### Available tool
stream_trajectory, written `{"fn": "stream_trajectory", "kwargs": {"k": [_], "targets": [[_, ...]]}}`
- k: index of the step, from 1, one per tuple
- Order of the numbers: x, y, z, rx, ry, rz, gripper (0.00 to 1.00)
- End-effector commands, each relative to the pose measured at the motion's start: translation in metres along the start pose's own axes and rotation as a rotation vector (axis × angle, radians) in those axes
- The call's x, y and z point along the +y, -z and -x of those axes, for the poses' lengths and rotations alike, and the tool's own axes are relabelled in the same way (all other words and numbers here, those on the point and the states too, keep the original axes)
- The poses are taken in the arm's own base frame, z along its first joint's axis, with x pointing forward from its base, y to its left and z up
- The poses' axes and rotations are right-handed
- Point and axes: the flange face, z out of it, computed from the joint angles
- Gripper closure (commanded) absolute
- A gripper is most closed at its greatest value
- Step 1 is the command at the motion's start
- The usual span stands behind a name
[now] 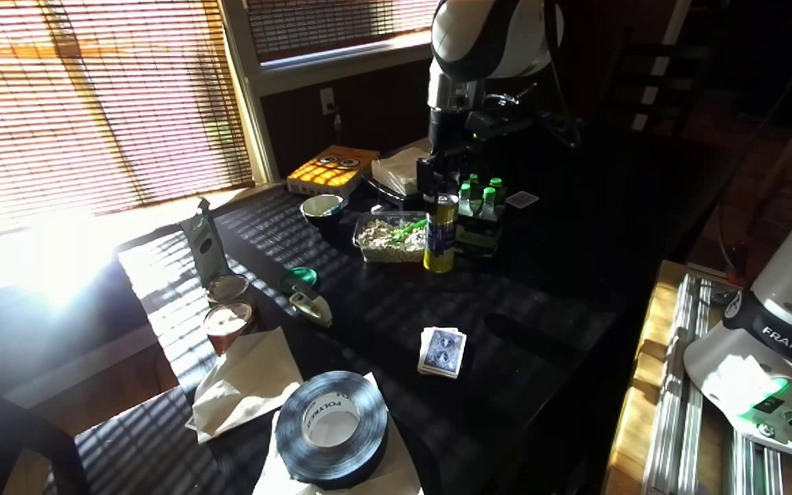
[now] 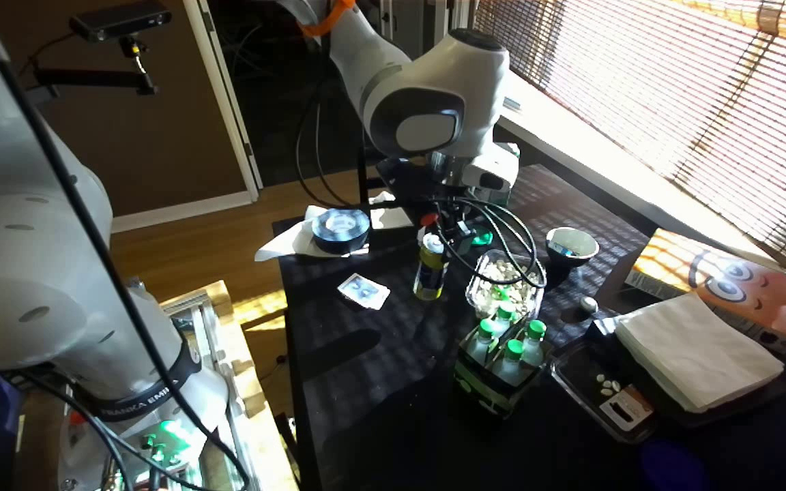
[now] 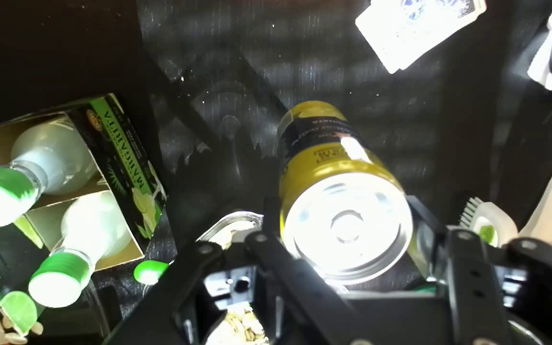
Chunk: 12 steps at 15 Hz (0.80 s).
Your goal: Put the can on one bottle
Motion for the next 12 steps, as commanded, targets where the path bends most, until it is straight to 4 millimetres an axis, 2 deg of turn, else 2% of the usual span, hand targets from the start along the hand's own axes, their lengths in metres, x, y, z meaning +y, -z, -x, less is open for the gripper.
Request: {"fn": "stream_trajectory", "kwargs": {"k": [1, 6, 9, 12], "targets": [[-0.001, 0.002, 0.000, 0.001, 0.003, 0.000, 0.62], [0.027, 0.052, -0.019, 0.152, -0.055, 0.060, 0.62], [0.040, 0.079, -0.025, 0.131, -0.046, 0.079, 0.62], [0.045, 0.104, -0.029, 0.084, -0.025, 0.085, 0.62]]}}
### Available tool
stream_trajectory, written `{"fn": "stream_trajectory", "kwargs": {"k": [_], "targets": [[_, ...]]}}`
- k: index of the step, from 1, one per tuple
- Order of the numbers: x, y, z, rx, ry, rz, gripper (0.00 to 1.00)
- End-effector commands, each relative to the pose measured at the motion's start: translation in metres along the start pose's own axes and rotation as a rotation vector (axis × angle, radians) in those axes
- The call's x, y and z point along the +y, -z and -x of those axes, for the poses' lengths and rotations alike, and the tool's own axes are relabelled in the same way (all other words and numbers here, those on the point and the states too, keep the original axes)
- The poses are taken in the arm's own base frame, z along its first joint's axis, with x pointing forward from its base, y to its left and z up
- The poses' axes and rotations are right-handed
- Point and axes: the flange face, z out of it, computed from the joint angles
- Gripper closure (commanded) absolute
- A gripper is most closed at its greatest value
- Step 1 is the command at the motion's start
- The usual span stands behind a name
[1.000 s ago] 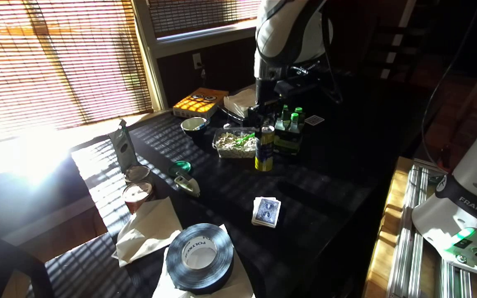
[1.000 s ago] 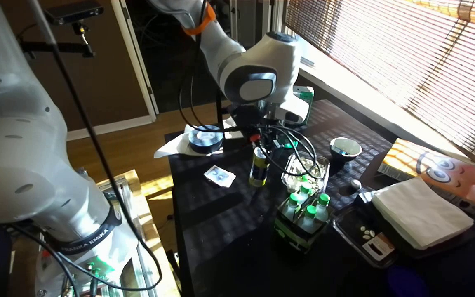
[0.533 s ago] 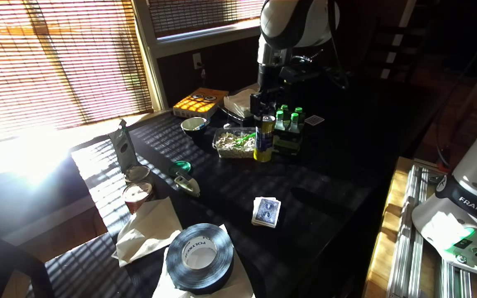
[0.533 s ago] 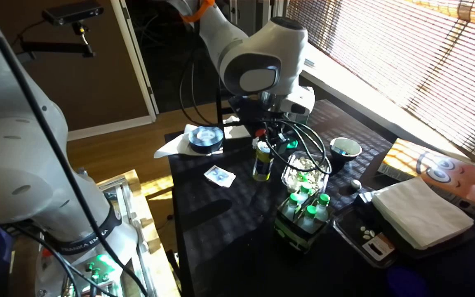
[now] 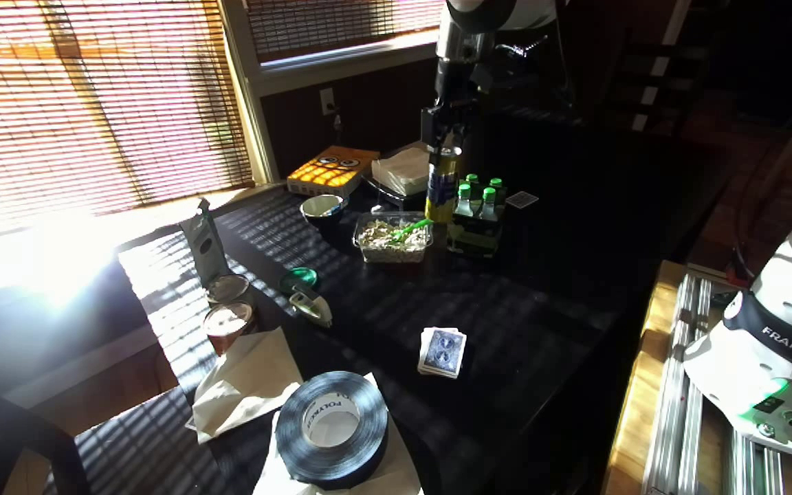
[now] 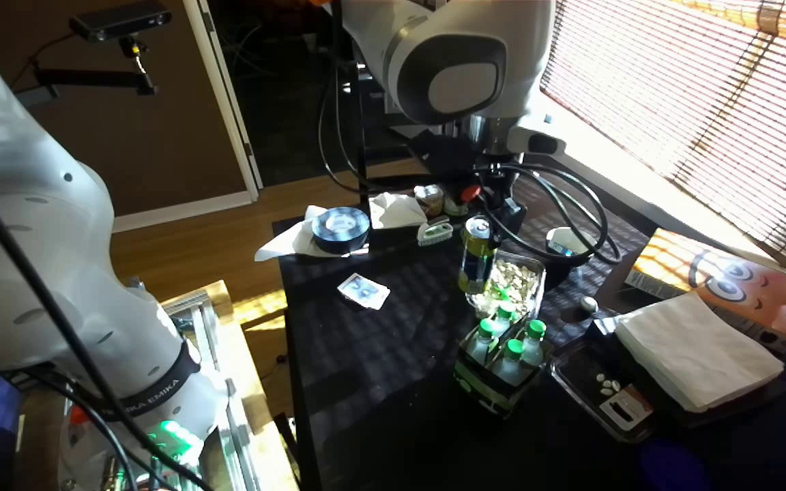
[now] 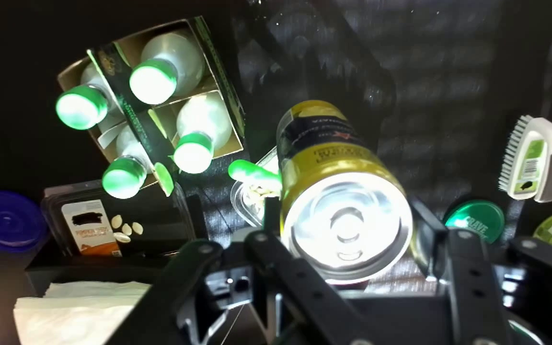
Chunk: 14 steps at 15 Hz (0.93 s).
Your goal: Put the can on one bottle
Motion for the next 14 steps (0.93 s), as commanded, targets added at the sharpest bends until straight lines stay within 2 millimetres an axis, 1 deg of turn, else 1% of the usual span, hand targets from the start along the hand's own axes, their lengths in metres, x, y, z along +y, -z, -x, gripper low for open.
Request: {"fn": "stream_trajectory", "kwargs": {"k": [1, 3, 5, 8, 14], "targets": [[0.004, 0.038, -0.011, -0.028, 0.010, 0.017, 0.62], [0.008, 0.046, -0.021, -0.015, 0.003, 0.026, 0.62], [0.016, 0.049, -0.028, 0.010, -0.020, 0.064, 0.62], [0.027, 0.053, -0.029, 0.003, -0.026, 0.132, 0.62], [0.041, 0.054, -0.024, -0.028, -0.045, 0.134, 0.62]]}}
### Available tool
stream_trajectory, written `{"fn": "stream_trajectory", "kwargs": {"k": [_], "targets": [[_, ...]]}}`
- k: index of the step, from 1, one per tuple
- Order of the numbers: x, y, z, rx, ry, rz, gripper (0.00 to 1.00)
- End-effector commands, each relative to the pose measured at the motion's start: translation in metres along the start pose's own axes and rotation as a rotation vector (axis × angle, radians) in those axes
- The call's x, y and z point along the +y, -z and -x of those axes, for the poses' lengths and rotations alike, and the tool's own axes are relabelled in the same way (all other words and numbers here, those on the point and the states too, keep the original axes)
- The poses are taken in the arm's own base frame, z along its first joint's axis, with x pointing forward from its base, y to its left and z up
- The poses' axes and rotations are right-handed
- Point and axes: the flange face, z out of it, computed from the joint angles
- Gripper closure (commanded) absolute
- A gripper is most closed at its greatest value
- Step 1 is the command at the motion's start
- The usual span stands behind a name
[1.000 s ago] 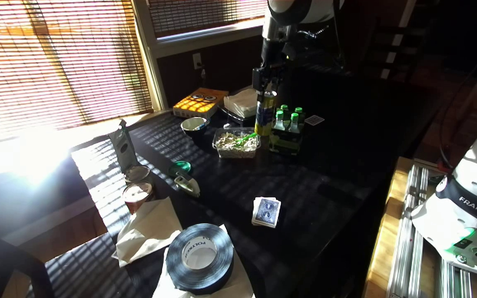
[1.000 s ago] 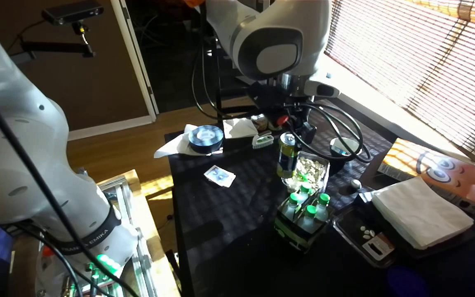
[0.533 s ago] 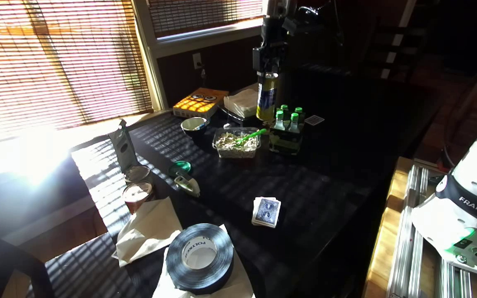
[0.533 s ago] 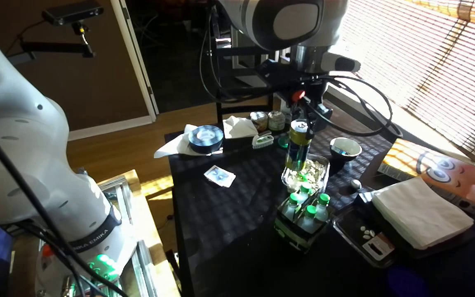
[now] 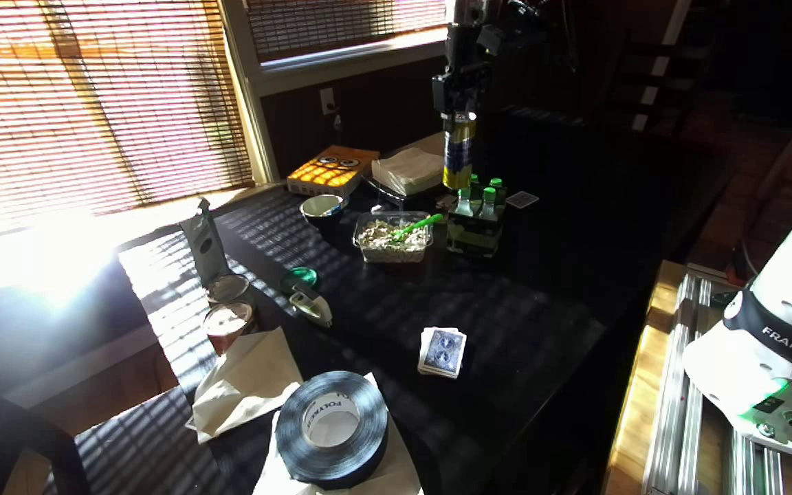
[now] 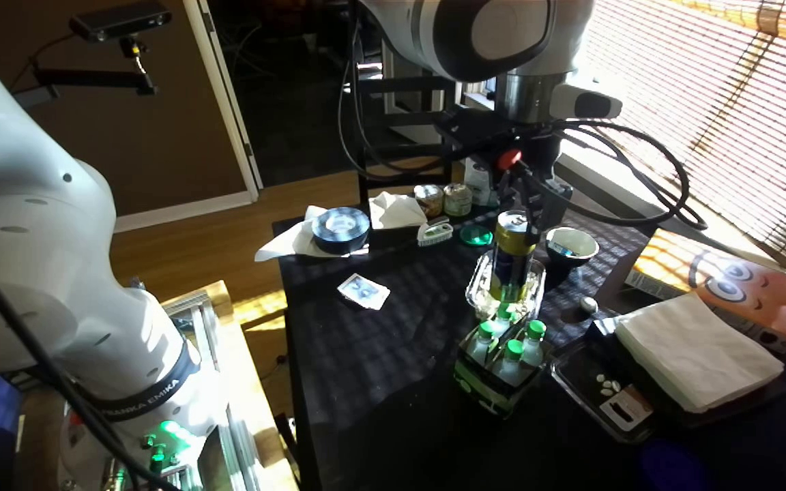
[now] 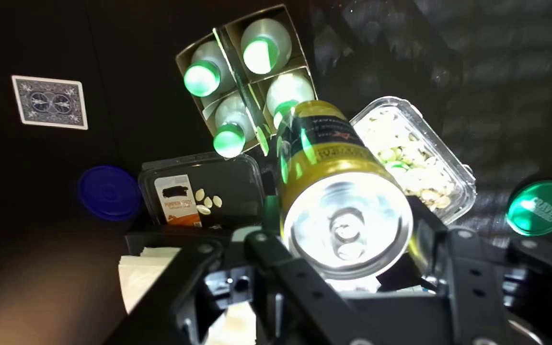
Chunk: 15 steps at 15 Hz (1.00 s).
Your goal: Put the can on one bottle
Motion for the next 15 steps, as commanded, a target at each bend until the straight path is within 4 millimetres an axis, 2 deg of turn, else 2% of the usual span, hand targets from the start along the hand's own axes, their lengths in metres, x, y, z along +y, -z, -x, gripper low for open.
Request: {"fn": "stream_trajectory", "kwargs": {"k": [1, 15], "targets": [[0.007, 0.011, -0.002, -0.027, -0.009, 0.011, 0.62], [0.022, -0.008, -0.005, -0.044, -0.081, -0.043, 0.62]]}}
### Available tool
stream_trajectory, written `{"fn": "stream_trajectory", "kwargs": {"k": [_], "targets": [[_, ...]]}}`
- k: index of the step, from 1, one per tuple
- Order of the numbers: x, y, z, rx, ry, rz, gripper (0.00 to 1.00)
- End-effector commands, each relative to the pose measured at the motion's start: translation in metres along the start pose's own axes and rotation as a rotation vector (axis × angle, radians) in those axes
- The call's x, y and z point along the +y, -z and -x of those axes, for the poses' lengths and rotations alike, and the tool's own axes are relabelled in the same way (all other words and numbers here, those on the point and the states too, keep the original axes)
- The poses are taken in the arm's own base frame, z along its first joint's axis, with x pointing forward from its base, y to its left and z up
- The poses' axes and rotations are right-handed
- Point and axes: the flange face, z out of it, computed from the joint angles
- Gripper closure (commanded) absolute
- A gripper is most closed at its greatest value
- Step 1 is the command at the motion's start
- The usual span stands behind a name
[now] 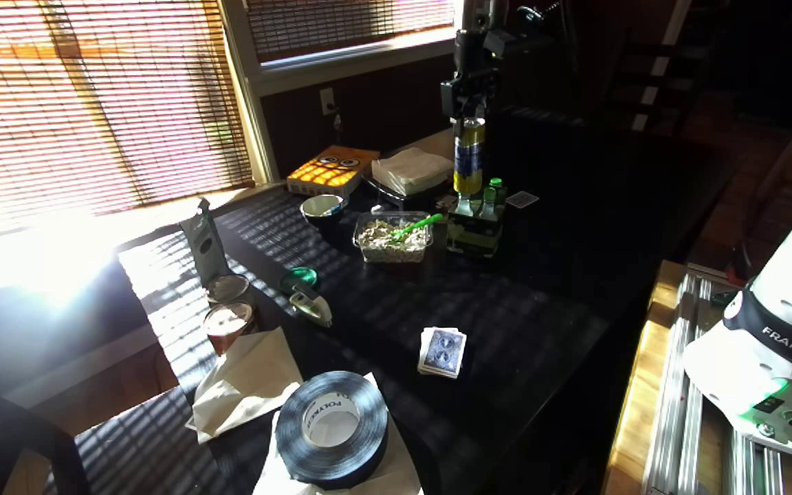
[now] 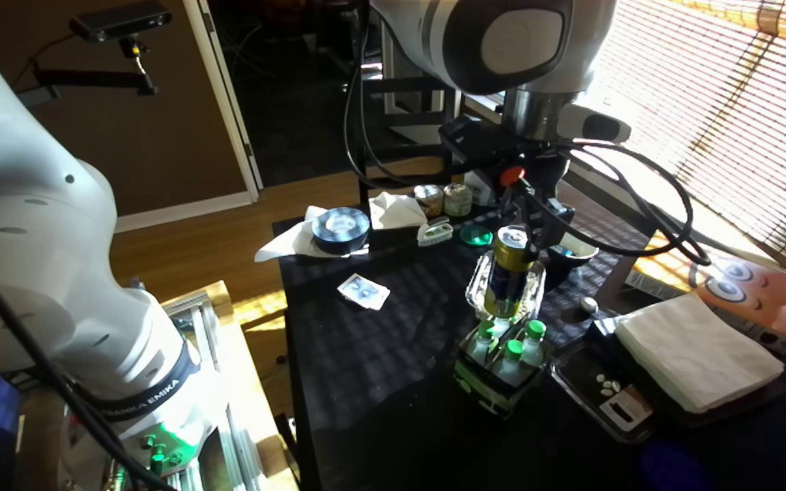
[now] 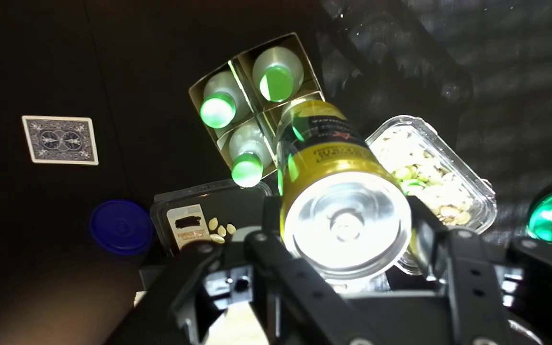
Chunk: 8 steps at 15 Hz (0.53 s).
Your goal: Put the can on one bottle
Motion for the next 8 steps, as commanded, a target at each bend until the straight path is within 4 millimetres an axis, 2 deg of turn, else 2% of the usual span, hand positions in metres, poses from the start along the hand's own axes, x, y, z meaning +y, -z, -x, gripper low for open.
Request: {"fn": "stream_trajectory", "kwargs": {"k": [1, 8], "targets": [[0.0021, 0.0052, -0.0086, 0.016, -0.032, -0.036, 0.62], [0.0066, 0.0023, -0.0177, 0.052, -0.081, -0.021, 0.62]]}}
